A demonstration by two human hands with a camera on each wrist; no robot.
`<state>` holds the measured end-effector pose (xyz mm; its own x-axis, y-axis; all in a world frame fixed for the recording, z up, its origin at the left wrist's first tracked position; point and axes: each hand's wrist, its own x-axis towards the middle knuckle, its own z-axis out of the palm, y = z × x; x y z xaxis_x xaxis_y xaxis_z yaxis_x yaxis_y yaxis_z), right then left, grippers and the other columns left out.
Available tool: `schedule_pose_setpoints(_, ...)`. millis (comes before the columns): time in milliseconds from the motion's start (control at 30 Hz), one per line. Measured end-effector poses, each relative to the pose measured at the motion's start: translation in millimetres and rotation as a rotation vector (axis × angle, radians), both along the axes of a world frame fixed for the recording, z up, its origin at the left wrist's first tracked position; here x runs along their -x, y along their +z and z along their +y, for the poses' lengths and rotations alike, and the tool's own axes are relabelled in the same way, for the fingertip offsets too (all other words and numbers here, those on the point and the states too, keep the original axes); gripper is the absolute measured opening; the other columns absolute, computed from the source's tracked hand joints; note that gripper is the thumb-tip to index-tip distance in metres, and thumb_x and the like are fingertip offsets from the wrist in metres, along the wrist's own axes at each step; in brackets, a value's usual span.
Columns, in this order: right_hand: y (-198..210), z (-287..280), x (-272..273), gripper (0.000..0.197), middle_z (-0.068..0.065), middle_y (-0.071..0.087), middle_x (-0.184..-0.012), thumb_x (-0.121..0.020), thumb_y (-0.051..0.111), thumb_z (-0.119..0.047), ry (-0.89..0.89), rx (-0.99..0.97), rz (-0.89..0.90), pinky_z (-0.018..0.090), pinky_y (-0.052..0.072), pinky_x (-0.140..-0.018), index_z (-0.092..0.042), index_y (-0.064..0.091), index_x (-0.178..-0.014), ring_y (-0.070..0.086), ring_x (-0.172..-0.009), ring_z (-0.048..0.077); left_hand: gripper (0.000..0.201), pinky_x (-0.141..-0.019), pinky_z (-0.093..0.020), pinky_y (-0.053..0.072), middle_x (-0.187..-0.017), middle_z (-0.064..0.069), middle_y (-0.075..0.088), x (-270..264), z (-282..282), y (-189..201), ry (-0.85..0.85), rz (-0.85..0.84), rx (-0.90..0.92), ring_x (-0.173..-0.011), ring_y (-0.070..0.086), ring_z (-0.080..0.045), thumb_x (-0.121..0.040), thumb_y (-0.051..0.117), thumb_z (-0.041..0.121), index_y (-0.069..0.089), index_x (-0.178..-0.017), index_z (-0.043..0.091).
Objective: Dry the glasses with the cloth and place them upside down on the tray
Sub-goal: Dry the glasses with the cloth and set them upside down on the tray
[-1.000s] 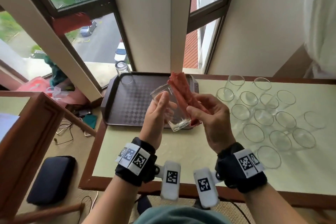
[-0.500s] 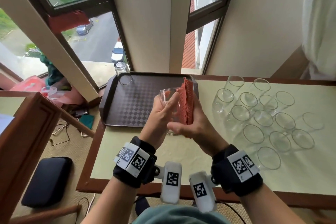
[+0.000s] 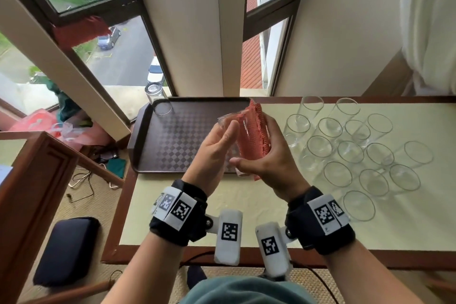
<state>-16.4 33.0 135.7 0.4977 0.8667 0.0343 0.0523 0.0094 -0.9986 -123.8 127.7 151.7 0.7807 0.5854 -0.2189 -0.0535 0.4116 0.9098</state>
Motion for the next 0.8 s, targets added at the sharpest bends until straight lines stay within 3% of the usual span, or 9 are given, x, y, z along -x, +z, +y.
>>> schedule_pose_setpoints(100, 5, -1, -2, 0.088, -0.007, 0.06, -0.122, -0.067, 0.088, -0.024, 0.003, 0.005, -0.269, 0.023, 0.055, -0.092, -0.041, 0.038, -0.138, 0.063, -0.111, 0.007, 0.044, -0.084, -0.029, 0.052, -0.107, -0.002, 0.071, 1, 3, 6, -0.046, -0.015, -0.007, -0.098, 0.067, -0.016, -0.093, 0.054, 0.038, 0.061, -0.123, 0.007)
schedule_pose_setpoints(200, 9, 0, 2, 0.089, -0.018, 0.057, -0.116, -0.068, 0.09, -0.017, 0.041, 0.008, -0.295, 0.013, 0.053, -0.086, -0.054, 0.032, -0.124, 0.064, -0.104, 0.0, 0.054, -0.077, -0.028, 0.053, -0.097, -0.004, 0.066, -2, -2, 7, -0.005, -0.048, 0.035, -0.087, 0.064, -0.017, -0.084, 0.07, 0.038, 0.058, -0.124, 0.004)
schedule_pose_setpoints(300, 8, -1, 3, 0.096, -0.012, 0.06, -0.12, -0.065, 0.093, -0.015, 0.09, 0.014, -0.213, 0.023, 0.056, -0.088, -0.046, 0.033, -0.133, 0.065, -0.108, 0.005, 0.068, -0.076, -0.029, 0.057, -0.106, -0.007, 0.062, -3, -5, 8, 0.042, -0.061, 0.072, -0.094, 0.063, -0.017, -0.087, 0.069, 0.038, 0.047, -0.139, 0.001)
schedule_pose_setpoints(400, 9, -2, -1, 0.095, 0.001, 0.061, -0.125, -0.065, 0.092, -0.013, 0.118, 0.028, -0.032, 0.036, 0.057, -0.094, -0.02, 0.04, -0.144, 0.064, -0.114, 0.015, 0.064, -0.082, -0.033, 0.057, -0.12, -0.017, 0.057, -1, -5, 6, 0.016, -0.07, 0.031, -0.108, 0.061, -0.025, -0.095, 0.056, 0.042, 0.042, -0.143, 0.001)
schedule_pose_setpoints(467, 8, -4, -3, 0.092, 0.007, 0.062, -0.125, -0.064, 0.091, -0.015, 0.143, 0.024, 0.09, 0.041, 0.056, -0.095, -0.016, 0.043, -0.142, 0.064, -0.115, 0.021, 0.071, -0.09, -0.039, 0.057, -0.132, -0.021, 0.056, 0, -6, 6, -0.019, -0.054, -0.01, -0.118, 0.061, -0.03, -0.09, 0.054, 0.048, 0.04, -0.144, 0.005)
schedule_pose_setpoints(533, 9, -6, -5, 0.088, 0.009, 0.063, -0.122, -0.061, 0.089, -0.023, 0.132, 0.02, 0.108, 0.044, 0.057, -0.094, -0.016, 0.047, -0.139, 0.065, -0.113, 0.024, 0.067, -0.09, -0.038, 0.058, -0.132, -0.019, 0.059, 1, -5, 7, -0.034, -0.028, -0.045, -0.117, 0.064, -0.027, -0.091, 0.052, 0.046, 0.039, -0.144, 0.007)
schedule_pose_setpoints(633, 14, -8, -5, 0.089, 0.001, 0.064, -0.118, -0.062, 0.091, -0.025, 0.026, 0.057, -0.159, 0.033, 0.059, -0.089, -0.02, 0.047, -0.139, 0.066, -0.107, 0.014, 0.055, -0.081, -0.026, 0.055, -0.117, -0.007, 0.068, 2, 1, 7, 0.018, -0.007, -0.045, -0.103, 0.069, -0.012, -0.094, 0.065, 0.03, 0.045, -0.137, 0.003)
schedule_pose_setpoints(733, 17, -8, 1, 0.091, -0.002, 0.064, -0.121, -0.066, 0.091, -0.023, -0.033, 0.058, -0.46, 0.025, 0.058, -0.088, -0.021, 0.042, -0.143, 0.065, -0.105, 0.01, 0.033, -0.074, -0.02, 0.052, -0.094, 0.0, 0.074, 1, 3, 10, 0.01, -0.019, -0.054, -0.085, 0.07, -0.007, -0.09, 0.069, 0.021, 0.061, -0.115, 0.002)
schedule_pose_setpoints(800, 18, -8, 7, 0.094, 0.0, 0.063, -0.125, -0.067, 0.09, -0.025, -0.036, 0.039, -0.526, 0.016, 0.053, -0.09, -0.02, 0.039, -0.146, 0.064, -0.108, 0.01, 0.067, -0.077, -0.022, 0.055, -0.099, -0.003, 0.074, -1, -1, 10, 0.057, 0.007, -0.062, -0.092, 0.072, -0.012, -0.077, 0.083, 0.036, 0.057, -0.126, -0.002)
